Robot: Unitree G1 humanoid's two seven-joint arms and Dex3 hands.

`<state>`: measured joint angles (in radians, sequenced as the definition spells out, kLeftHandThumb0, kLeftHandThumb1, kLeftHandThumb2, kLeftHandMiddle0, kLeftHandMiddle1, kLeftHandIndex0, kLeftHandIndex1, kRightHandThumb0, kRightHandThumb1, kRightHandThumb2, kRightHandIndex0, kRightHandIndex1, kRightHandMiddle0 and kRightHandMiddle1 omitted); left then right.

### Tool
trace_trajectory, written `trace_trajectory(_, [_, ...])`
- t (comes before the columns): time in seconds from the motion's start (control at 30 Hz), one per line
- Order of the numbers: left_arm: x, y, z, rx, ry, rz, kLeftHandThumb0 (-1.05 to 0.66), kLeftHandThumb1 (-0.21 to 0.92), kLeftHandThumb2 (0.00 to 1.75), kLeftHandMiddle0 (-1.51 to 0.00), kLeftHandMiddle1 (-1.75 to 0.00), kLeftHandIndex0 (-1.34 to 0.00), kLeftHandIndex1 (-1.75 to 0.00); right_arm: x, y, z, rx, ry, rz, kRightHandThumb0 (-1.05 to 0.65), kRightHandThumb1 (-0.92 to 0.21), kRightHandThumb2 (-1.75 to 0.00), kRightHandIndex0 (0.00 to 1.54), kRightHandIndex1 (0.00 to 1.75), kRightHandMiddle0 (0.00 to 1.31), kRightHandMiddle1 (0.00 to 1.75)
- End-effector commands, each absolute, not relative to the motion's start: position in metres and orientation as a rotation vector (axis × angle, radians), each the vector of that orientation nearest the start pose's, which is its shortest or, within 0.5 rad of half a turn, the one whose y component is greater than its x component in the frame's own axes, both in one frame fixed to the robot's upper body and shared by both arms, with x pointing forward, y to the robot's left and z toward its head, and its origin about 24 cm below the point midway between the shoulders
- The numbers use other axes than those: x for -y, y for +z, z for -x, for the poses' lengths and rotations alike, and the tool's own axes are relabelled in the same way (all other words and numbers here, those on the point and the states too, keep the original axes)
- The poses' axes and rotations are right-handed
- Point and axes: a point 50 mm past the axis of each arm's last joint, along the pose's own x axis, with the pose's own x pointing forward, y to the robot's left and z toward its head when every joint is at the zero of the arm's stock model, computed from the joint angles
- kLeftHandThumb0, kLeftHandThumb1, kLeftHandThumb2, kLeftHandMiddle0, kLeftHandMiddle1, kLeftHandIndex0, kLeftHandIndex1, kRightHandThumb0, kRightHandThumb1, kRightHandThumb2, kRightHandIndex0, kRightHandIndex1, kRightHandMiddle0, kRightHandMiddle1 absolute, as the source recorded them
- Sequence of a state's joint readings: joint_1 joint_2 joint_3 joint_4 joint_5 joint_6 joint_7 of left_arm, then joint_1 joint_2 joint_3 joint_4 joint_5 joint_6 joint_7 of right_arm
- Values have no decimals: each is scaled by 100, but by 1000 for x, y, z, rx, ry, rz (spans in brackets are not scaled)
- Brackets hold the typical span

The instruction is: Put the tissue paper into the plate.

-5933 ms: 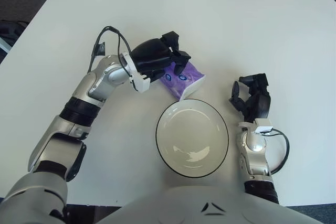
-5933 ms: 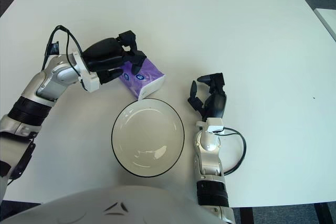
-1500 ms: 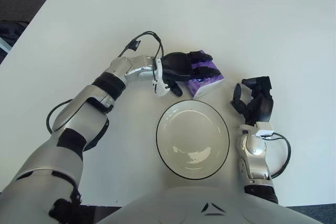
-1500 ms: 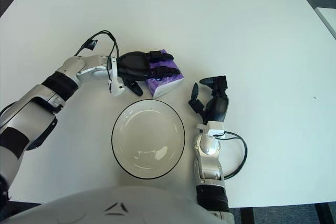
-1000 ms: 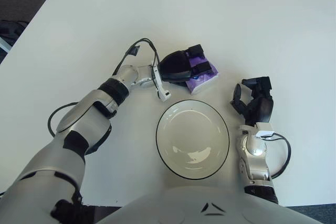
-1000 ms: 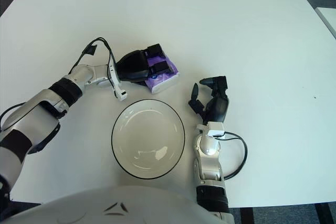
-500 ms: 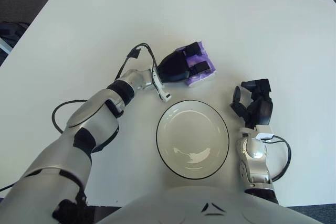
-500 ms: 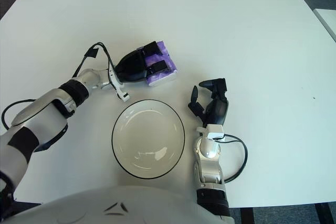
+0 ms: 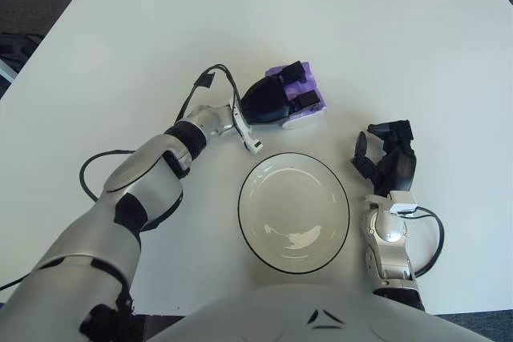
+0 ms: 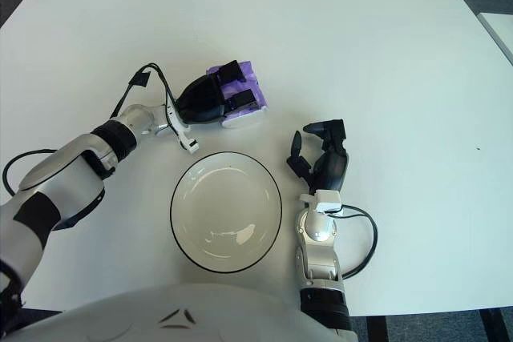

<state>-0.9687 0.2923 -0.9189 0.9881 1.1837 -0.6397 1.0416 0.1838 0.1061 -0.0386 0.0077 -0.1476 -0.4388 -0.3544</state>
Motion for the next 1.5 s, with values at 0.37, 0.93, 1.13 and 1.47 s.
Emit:
trace_trajectory(0.37, [-66,73,-324,1256,-506,-1239,0,1,166,-87,-171,-60,-175,167,-2,-186,42,-429,62,-39,-65,-90,51,131,35,175])
trace_trajectory(0.93, [-77,96,-333,1244,-374,-1161,0,-5,171,-94,-164,-65,-175,166,-3,-190,47,-429,43,-38,-68,-86,50,133,33,175])
trace_trajectory(1.13, [-88,119,-337,1227,-364,-1079,0,-6,172,-94,-164,-65,-175,166,-4,-191,35,-423,37,-38,-68,-86,51,133,33,175])
trace_trajectory(1.47, [-100,153,-331,1185,-384,-948,0,-9,174,-96,-165,-68,-175,167,-6,-193,15,-422,19,-38,-68,-86,49,134,33,175])
